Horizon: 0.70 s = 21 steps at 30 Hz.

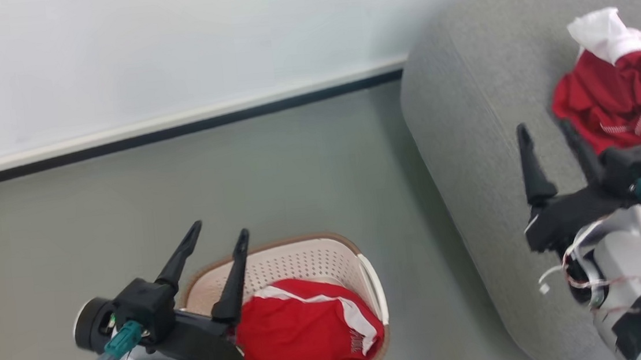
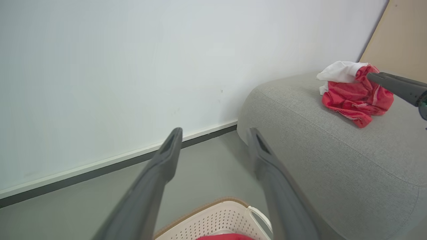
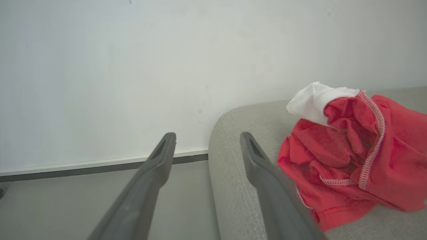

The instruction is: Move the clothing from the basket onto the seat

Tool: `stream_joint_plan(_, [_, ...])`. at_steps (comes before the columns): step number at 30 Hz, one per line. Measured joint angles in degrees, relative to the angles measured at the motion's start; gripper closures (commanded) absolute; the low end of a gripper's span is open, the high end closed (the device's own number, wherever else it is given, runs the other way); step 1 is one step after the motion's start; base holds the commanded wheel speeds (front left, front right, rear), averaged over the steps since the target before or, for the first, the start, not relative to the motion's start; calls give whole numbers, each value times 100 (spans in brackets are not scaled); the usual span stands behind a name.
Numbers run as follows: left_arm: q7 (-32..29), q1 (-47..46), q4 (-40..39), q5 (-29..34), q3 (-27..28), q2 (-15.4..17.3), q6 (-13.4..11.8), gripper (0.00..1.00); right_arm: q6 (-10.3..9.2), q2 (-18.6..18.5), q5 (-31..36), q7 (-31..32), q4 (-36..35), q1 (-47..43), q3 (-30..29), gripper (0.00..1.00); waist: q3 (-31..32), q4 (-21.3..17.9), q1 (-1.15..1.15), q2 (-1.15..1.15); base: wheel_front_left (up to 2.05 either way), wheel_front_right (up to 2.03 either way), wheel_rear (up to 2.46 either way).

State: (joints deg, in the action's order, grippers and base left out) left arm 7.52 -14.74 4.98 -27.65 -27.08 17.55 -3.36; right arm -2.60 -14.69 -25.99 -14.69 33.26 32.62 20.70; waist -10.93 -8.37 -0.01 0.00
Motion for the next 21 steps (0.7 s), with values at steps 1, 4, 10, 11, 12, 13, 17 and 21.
stream_joint_plan(1, [20, 29, 25, -11, 31, -11, -30, 0, 0, 1, 33, 0, -94, -76, 22, 0, 46, 36, 0, 0, 0, 0, 0])
stream_joint_plan(4, [71, 139, 79, -57, 132, -25, -94, 0, -62, 16, 55, -1, -352, -304, 62, 0, 186, 142, 0, 0, 0, 0, 0])
stream_joint_plan(10, [132, 415, 226, -125, 335, -38, -196, 0, -149, 10, 108, -1, -797, -743, 82, 0, 476, 328, 0, 0, 0, 0, 0])
stream_joint_plan(11, [169, 467, 234, -147, 381, -42, -219, 0, -151, 10, 109, 0, -851, -805, 88, 0, 521, 357, 0, 0, 0, 0, 0])
stream_joint_plan(12, [174, 513, 248, -154, 428, -37, -220, 0, -152, 11, 110, -1, -902, -861, 90, 0, 566, 383, 0, 0, 0, 0, 0])
stream_joint_plan(13, [177, 570, 250, -154, 472, -33, -227, 0, -172, 12, 110, 0, -942, -911, 99, 0, 611, 408, 0, 0, 0, 0, 0])
stream_joint_plan(17, [224, 779, 270, -199, 650, -27, -272, 0, -202, -1, 109, 13, -1116, -1104, 101, 0, 770, 491, 0, -1, 0, 0, 0])
stream_joint_plan(21, [276, 910, 263, -218, 848, -13, -323, 0, -246, -33, 105, 125, -1269, -1277, 96, 0, 891, 553, 1, 0, 0, 0, 0])
